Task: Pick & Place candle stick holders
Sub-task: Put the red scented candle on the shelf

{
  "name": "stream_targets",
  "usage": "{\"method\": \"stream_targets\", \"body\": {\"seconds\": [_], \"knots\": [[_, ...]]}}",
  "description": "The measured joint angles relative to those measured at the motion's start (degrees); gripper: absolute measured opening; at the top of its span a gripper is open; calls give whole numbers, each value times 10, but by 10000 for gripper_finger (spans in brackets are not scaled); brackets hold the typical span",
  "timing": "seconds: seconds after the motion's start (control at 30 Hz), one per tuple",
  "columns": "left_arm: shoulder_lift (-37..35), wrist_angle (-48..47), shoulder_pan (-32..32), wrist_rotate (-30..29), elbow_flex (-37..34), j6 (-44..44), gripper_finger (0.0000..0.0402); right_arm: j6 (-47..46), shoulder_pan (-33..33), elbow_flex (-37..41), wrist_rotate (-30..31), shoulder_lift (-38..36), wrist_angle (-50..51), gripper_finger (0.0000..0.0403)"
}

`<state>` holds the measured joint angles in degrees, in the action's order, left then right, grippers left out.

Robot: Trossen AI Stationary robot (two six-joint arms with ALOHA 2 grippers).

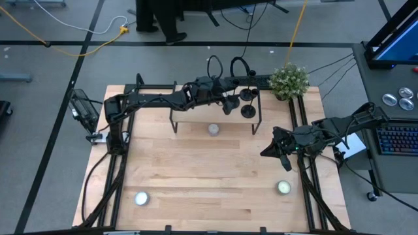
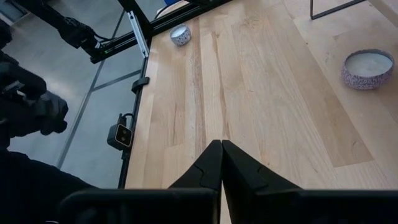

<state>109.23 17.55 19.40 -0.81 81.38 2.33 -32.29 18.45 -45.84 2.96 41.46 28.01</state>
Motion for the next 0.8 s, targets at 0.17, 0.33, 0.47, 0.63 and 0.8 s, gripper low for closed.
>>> {"method": "stream_targets", "body": {"seconds": [0.17,0.33,0.47,0.63,0.8], "knots": [[-40,-84,0,-54,0,-40,219,1,0,0,0,0,0,0],[-89,-215,0,-80,0,-37,223,1,0,0,0,0,0,0],[-129,-334,-8,-83,0,-3,223,5,0,0,0,0,0,0],[-175,-470,-38,-83,0,49,223,19,0,0,2,0,0,0],[-217,-596,-89,-82,0,122,223,19,0,0,2,0,0,0]]}}
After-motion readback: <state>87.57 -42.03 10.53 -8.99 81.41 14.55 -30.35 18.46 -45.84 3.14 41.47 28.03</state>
